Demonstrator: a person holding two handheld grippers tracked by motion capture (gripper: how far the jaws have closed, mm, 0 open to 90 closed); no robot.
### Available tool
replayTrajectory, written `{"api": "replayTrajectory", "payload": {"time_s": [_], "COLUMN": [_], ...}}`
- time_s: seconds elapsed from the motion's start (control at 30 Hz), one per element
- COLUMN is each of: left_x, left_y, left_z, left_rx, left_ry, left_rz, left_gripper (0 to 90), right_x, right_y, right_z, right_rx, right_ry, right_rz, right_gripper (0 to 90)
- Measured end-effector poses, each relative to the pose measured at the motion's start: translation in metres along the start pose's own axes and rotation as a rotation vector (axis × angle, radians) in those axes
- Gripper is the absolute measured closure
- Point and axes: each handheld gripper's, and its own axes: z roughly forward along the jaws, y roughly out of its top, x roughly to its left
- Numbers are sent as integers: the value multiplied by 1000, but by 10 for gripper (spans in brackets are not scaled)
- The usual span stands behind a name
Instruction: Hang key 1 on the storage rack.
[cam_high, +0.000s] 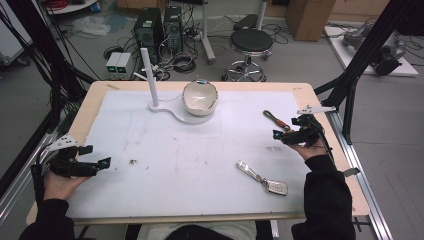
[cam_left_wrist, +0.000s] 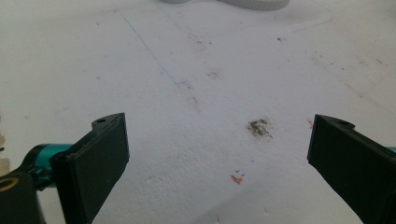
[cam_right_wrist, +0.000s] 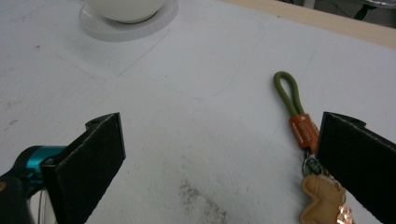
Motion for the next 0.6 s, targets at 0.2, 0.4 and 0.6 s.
{"api": "replayTrajectory", "payload": {"time_s": [0.2,0.4,0.6], "left_x": [1,1,1], "left_y": [0,0,0], "left_z": [4,3,3], "left_rx": [12,12,11], "left_ry": [-11,-9,-10], "left_rz": [0,1,1], "left_gripper": [60,60,60], "right_x": [-9,-20,-29], "right_y": [23,46,54], "right_z": [10,19,26], "right_rx": [15,52,66], "right_ry": [-4,-23,-29], "right_rz": [4,-2,8], "right_gripper": [6,6,6]}}
